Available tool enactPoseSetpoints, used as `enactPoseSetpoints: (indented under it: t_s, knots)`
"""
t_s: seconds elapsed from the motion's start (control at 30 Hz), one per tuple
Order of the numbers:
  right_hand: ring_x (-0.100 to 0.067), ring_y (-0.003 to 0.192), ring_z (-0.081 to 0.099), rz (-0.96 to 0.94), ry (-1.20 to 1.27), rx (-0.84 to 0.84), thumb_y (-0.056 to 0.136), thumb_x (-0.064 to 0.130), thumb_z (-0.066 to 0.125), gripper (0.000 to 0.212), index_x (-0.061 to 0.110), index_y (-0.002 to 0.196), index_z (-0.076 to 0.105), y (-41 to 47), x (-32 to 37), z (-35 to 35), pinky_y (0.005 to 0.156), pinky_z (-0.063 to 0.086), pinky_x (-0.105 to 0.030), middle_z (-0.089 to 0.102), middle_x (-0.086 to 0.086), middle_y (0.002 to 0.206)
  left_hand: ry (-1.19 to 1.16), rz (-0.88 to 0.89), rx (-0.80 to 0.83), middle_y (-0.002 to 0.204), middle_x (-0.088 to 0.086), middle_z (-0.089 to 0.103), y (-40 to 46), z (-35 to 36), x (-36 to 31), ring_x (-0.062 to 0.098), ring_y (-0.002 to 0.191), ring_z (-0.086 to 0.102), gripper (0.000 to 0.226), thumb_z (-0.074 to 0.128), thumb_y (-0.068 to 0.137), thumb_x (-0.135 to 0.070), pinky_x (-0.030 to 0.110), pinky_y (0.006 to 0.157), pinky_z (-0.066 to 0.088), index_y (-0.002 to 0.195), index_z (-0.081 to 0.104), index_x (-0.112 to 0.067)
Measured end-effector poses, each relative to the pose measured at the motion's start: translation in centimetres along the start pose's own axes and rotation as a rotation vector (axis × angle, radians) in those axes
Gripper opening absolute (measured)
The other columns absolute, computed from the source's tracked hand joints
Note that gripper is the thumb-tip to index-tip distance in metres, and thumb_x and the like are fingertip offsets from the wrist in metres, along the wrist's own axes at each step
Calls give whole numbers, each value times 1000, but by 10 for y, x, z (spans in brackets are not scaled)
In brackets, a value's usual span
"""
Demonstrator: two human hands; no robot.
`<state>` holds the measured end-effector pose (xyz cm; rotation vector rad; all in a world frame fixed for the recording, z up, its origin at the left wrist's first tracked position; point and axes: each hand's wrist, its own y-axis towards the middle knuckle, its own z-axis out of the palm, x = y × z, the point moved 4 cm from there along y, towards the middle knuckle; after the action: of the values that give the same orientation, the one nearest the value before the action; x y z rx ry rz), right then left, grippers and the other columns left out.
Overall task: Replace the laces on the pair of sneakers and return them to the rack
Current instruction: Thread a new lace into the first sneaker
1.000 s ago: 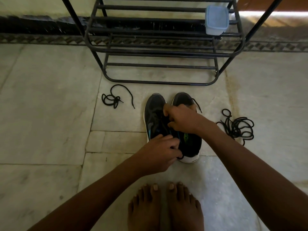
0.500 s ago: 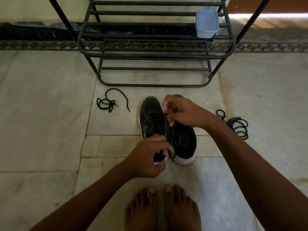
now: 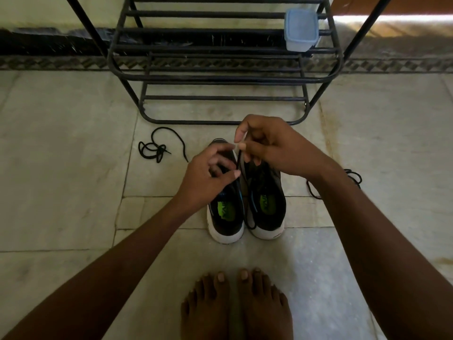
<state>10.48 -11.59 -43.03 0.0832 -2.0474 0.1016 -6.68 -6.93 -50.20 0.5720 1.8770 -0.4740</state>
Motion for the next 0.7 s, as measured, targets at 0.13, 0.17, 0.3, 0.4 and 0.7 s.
enactPoseSetpoints:
  t_s: [0.13, 0.17, 0.3, 0.4, 0.7]
  knots:
    - [-16, 64, 64, 102, -33, 68, 103, 8, 55, 11, 13, 111, 61, -4, -20, 2, 62, 51, -24, 71, -7, 75, -84, -82, -148, 78, 2, 69, 8, -6, 6, 17, 68, 62, 14, 77, 89, -8, 28, 68, 52, 97, 77, -19]
    - [-17, 63, 64, 125, -50, 87, 103, 8, 54, 12, 14, 110, 61, -5, -25, 3, 61, 51, -23, 71, -7, 75, -128, -110, -161, 80, 2, 70, 9, -8, 7, 12, 71, 64, 12, 74, 91, -7, 24, 69, 52, 98, 77, -16]
    - [-8, 58, 59, 248, -166, 215, 103, 12, 54, 14, 10, 103, 67, -11, -41, 11, 62, 50, -24, 69, -5, 72, -288, -281, -239, 87, 2, 67, 13, -19, 16, 5, 66, 58, 7, 66, 98, -14, 24, 59, 47, 97, 73, -15]
    - [-9, 59, 58, 358, -228, 349, 104, 16, 53, 20, 9, 98, 70, -16, -51, 18, 63, 49, -24, 67, -7, 71, -511, -411, -144, 92, 6, 64, 15, -20, 22, 12, 70, 56, 11, 64, 100, -18, 31, 61, 44, 92, 71, -17]
    - [-19, 76, 66, 468, -322, 356, 107, 27, 49, 32, 8, 89, 69, -14, -59, 22, 74, 55, -30, 69, -7, 81, -413, -472, -182, 97, -3, 70, 19, -27, 28, 12, 78, 63, 20, 65, 100, -29, 33, 73, 50, 119, 67, -23]
